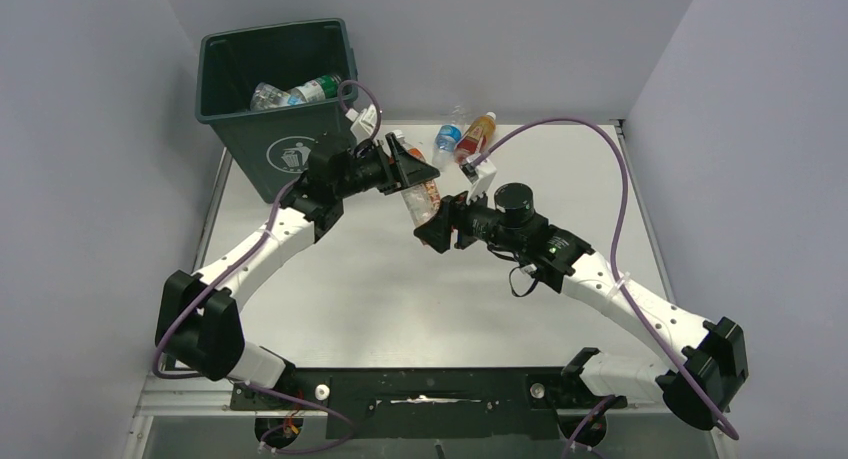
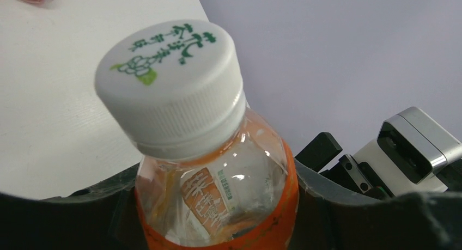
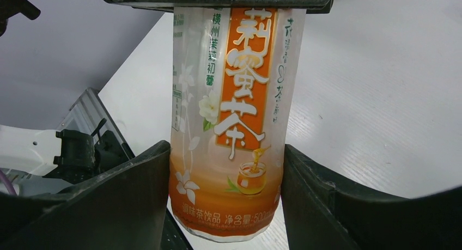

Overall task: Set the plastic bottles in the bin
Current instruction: Place the plastic bottle in the trash bin.

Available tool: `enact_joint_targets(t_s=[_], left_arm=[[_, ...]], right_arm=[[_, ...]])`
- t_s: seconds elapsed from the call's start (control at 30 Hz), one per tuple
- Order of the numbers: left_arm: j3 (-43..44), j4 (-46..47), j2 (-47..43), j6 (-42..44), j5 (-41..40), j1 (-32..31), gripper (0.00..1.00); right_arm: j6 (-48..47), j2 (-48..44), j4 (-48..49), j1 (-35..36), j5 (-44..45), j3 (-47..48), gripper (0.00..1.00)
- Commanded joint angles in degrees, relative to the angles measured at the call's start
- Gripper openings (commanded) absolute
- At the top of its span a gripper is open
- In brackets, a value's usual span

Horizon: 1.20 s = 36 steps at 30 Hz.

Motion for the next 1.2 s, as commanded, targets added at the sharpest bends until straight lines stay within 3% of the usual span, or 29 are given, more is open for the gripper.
enact_joint_targets(t_s=[0.0, 0.1, 0.3, 0.43, 0.6, 0.8, 1.17], left_arm=[[3.15, 0.67, 0.60, 2.31, -0.76, -0.57, 0.44], [3.22, 0.25, 0.71, 2.65, -1.13, -0.60, 0.37], [4.18, -1.44, 0.78, 3.88, -2.07, -0.56, 0.34], [6.37, -4.55, 0.94, 6.04, -2.97, -0.35, 0.34], [9.71, -7.82, 1.06, 8.29, -3.02, 0.54, 0.34], [14.46, -12.01, 1.31, 11.41, -4.45, 4.12, 0.34], [30.14, -17.11, 4.22, 13.31, 0.56, 17.48, 0.34]], right_arm=[[-0.27, -0.76, 4.11, 0.45, 0.89, 1.71, 0.45], [-0.26, -0.79, 4.25, 0.48, 0.87, 1.31, 0.46], [-0.28, -1.29, 4.23, 0.47, 1.09, 1.07, 0.53], [0.06, -2.22, 3.60, 0.47, 1.96, 0.88, 0.80], [0.08, -3.68, 2.60, 0.45, 2.81, 0.64, 0.99], [0.43, -5.51, 2.29, 0.65, 2.58, -0.30, 0.98], [1.17, -8.07, 1.67, 0.90, 2.75, -4.94, 0.98]])
